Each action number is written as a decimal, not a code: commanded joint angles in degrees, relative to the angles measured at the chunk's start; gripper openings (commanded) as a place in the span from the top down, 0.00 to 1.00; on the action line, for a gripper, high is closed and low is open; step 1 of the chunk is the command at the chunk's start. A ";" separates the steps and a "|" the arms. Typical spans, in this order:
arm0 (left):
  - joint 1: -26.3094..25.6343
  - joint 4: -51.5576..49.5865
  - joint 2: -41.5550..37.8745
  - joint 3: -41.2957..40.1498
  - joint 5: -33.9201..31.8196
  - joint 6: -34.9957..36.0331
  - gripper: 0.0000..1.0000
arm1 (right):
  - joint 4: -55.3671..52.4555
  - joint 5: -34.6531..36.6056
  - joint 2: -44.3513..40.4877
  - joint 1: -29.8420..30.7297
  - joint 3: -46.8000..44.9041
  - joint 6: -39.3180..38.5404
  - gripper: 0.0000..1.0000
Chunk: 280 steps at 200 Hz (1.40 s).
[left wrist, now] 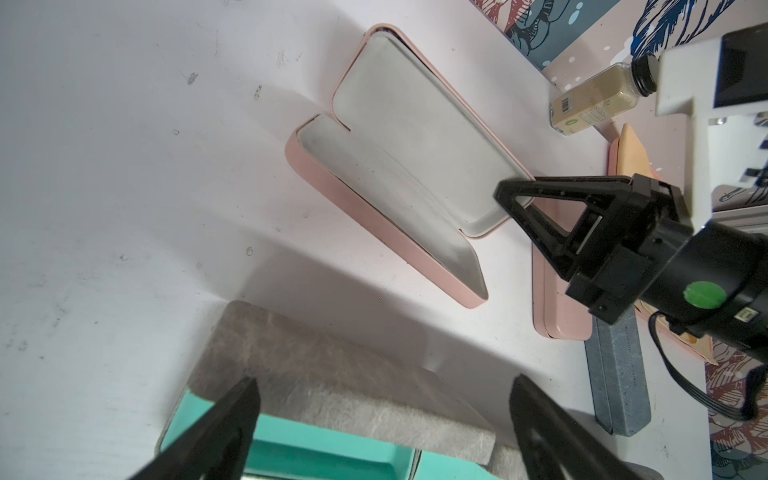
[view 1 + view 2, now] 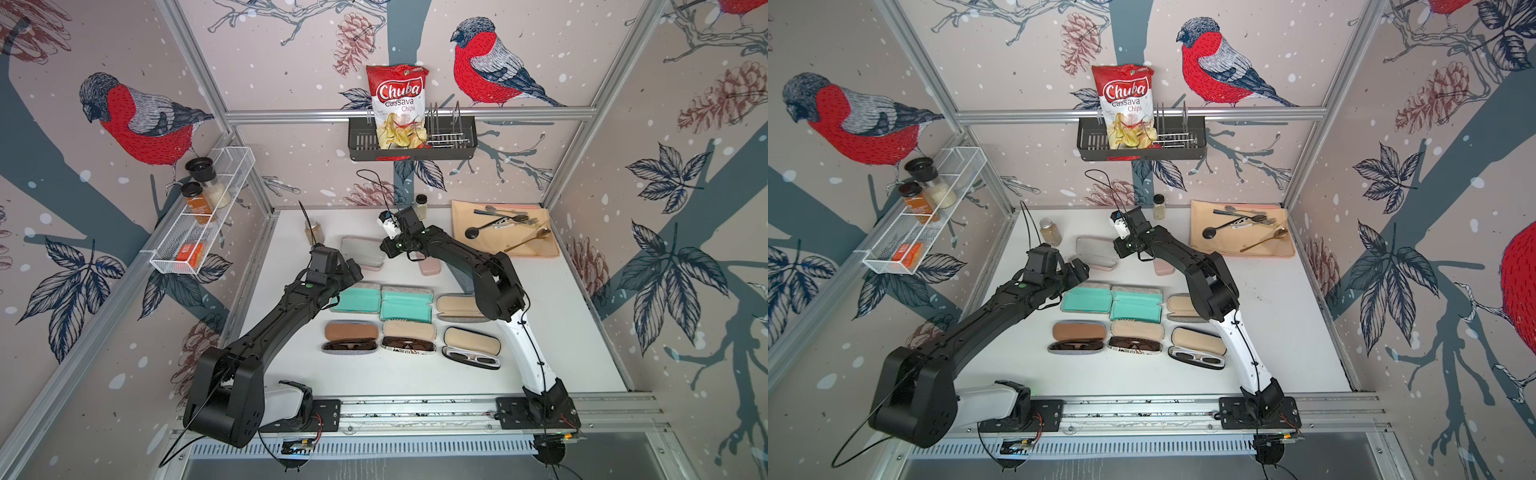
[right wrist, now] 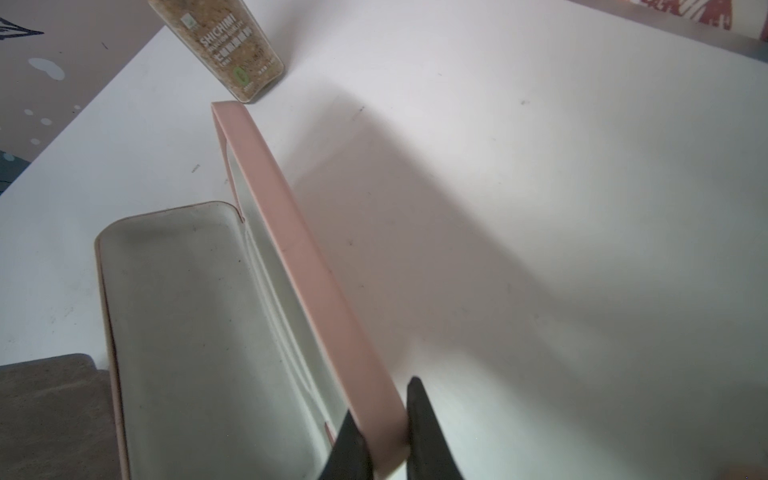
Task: Close the glasses case
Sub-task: Move the glasses case to the center of the board.
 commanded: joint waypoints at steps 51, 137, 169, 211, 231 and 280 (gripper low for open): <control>0.13 2.06 1.05 0.30 1.94 -0.03 0.06 | 2.02 6.74 -4.44 -1.77 -4.00 -0.31 0.91; 0.17 3.05 3.59 0.89 4.03 -0.10 0.06 | 5.14 16.24 -7.32 -3.82 -9.72 0.06 0.91; 0.14 2.84 3.31 0.93 3.87 -0.15 0.06 | 6.08 17.34 -7.37 -4.35 -10.18 1.24 0.91; 0.17 2.55 2.78 0.93 3.77 -0.24 0.06 | 6.85 16.94 -7.43 -4.57 -10.81 1.80 0.90; 0.12 2.53 2.51 0.98 3.97 -0.30 0.06 | 7.05 16.82 -7.86 -4.53 -11.37 1.80 0.89; 0.15 2.15 0.99 0.92 4.39 -0.55 0.06 | 7.78 15.96 -9.13 -4.35 -13.22 1.80 0.87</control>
